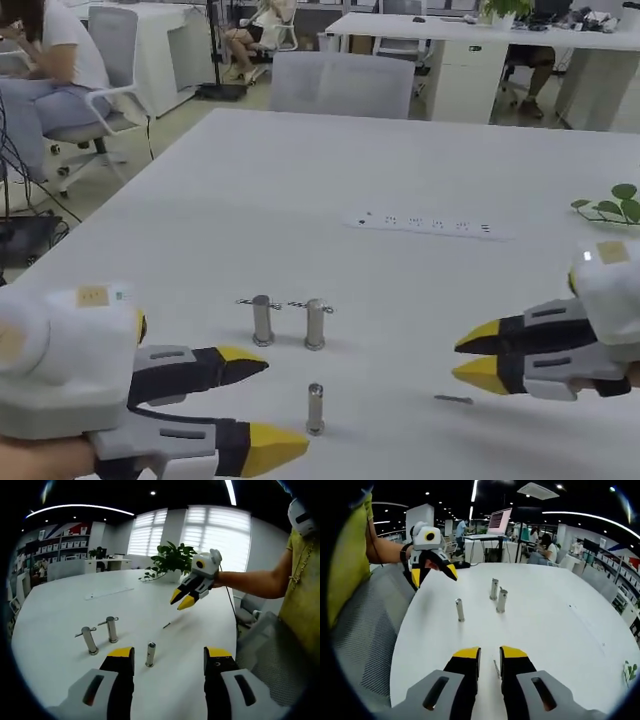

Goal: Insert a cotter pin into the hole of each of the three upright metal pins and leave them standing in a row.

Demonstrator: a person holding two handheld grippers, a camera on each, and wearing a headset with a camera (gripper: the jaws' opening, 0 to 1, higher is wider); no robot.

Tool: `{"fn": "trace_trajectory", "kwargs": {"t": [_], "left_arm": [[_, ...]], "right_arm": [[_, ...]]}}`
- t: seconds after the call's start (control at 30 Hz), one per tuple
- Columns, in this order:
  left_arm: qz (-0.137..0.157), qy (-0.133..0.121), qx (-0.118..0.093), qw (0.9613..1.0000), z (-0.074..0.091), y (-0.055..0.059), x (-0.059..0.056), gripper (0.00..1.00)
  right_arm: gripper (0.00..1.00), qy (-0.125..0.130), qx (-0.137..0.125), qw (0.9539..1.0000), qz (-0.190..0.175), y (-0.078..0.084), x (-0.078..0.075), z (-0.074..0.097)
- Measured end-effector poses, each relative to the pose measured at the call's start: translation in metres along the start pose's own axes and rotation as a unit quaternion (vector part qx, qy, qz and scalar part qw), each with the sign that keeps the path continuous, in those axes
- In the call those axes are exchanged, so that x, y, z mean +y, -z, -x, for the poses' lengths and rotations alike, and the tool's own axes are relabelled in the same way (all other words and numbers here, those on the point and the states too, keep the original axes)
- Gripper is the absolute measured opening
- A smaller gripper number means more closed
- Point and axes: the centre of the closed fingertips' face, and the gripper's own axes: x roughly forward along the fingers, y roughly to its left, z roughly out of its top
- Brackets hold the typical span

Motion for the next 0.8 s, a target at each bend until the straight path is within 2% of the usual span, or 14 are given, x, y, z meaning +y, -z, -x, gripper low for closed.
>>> {"fn": "trace_trajectory", "kwargs": {"t": [0.03, 0.2, 0.37, 0.43, 0.57, 0.63, 0.73, 0.8], "left_arm": [[0.001, 0.0, -0.003, 1.0, 0.001, -0.001, 0.0, 0.55], [0.001, -0.001, -0.016, 0.9999, 0.006, -0.008, -0.002, 0.55], [-0.001, 0.003, -0.019, 0.9998, 0.006, -0.01, -0.005, 0.55], [-0.002, 0.005, -0.019, 0.9998, 0.006, -0.011, -0.006, 0.55], [-0.003, 0.005, -0.026, 0.9996, 0.008, -0.014, -0.005, 0.54], [-0.003, 0.004, -0.026, 0.9997, 0.009, -0.013, -0.005, 0.54], [0.0, 0.004, -0.027, 0.9996, 0.009, -0.012, -0.004, 0.54], [0.0, 0.004, -0.027, 0.9996, 0.009, -0.012, -0.004, 0.54]], "right_arm": [[0.16, 0.011, 0.015, 0.9998, 0.006, 0.008, -0.003, 0.006], [0.15, 0.014, 0.079, 0.9968, -0.002, 0.036, -0.005, 0.014], [0.15, -0.003, 0.097, 0.9953, -0.008, 0.039, -0.006, 0.0], [0.14, -0.012, 0.12, 0.9927, -0.003, 0.044, -0.006, -0.006], [0.13, -0.019, 0.138, 0.9902, 0.004, 0.042, -0.009, -0.018], [0.13, -0.016, 0.163, 0.9863, 0.017, 0.044, -0.013, -0.023], [0.12, -0.028, 0.188, 0.9806, 0.046, 0.046, -0.016, -0.033], [0.12, -0.037, 0.201, 0.9776, 0.052, 0.048, -0.013, -0.038]]}}
